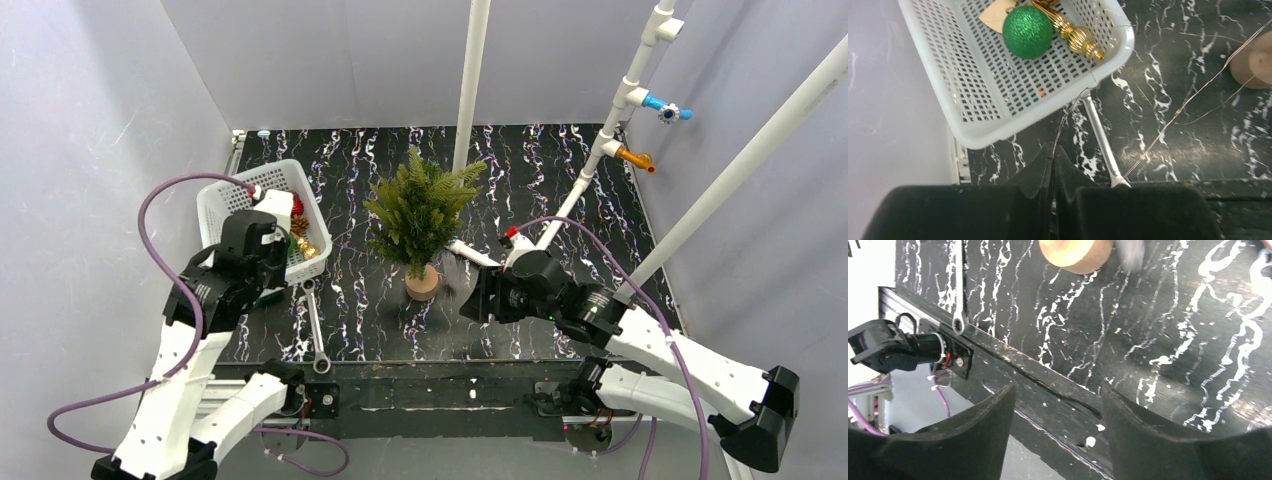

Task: Decorate the small christmas tree
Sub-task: Wrap the decoration item around the Christmas tree.

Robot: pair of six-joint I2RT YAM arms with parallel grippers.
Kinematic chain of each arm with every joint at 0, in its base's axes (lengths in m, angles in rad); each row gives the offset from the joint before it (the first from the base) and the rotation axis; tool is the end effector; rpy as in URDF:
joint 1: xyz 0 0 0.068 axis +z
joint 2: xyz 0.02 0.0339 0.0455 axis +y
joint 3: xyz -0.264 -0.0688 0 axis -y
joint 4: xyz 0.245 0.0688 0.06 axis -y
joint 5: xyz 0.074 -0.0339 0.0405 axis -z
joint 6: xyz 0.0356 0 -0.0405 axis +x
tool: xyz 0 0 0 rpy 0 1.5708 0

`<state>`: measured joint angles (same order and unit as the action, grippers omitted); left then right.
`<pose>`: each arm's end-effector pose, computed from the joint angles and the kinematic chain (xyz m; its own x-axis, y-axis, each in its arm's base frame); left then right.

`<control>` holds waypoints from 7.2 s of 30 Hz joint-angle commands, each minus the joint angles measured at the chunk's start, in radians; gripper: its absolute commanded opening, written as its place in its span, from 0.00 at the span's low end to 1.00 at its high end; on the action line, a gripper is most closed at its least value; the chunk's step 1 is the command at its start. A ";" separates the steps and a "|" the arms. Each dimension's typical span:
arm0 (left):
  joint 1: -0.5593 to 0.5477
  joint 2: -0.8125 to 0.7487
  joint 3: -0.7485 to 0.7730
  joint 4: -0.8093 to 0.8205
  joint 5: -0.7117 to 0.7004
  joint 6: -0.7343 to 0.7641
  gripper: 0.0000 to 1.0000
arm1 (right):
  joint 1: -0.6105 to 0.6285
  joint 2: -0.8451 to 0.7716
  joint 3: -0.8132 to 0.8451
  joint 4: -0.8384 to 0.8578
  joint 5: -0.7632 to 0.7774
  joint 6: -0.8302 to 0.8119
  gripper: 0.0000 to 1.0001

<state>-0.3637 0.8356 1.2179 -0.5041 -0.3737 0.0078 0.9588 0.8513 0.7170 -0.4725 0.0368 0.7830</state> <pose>0.1487 -0.0427 0.4434 -0.1136 0.0510 -0.9922 -0.0066 0.9986 0.0521 0.1084 0.1522 0.2762 -0.7969 0.0916 -0.5971 -0.3364 0.7537 0.5646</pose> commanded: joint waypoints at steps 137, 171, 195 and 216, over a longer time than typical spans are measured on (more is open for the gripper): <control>-0.003 -0.008 0.217 -0.309 0.542 -0.538 0.98 | 0.691 0.541 0.233 0.509 0.586 -0.543 0.01; -0.003 0.006 0.081 -0.202 0.575 -0.585 0.98 | 0.752 0.064 0.195 -0.093 0.854 -0.333 0.01; -0.003 -0.124 -0.046 0.095 0.788 -0.490 0.80 | 0.682 0.258 0.599 0.219 0.689 -0.780 0.01; -0.004 -0.215 -0.405 0.891 0.959 -0.268 0.61 | 0.600 0.128 0.518 0.219 0.625 -0.626 0.01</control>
<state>-0.3637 0.6029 0.8062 0.1673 0.4961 -0.2283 1.5642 0.9977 1.2522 -0.2817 0.6510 0.1089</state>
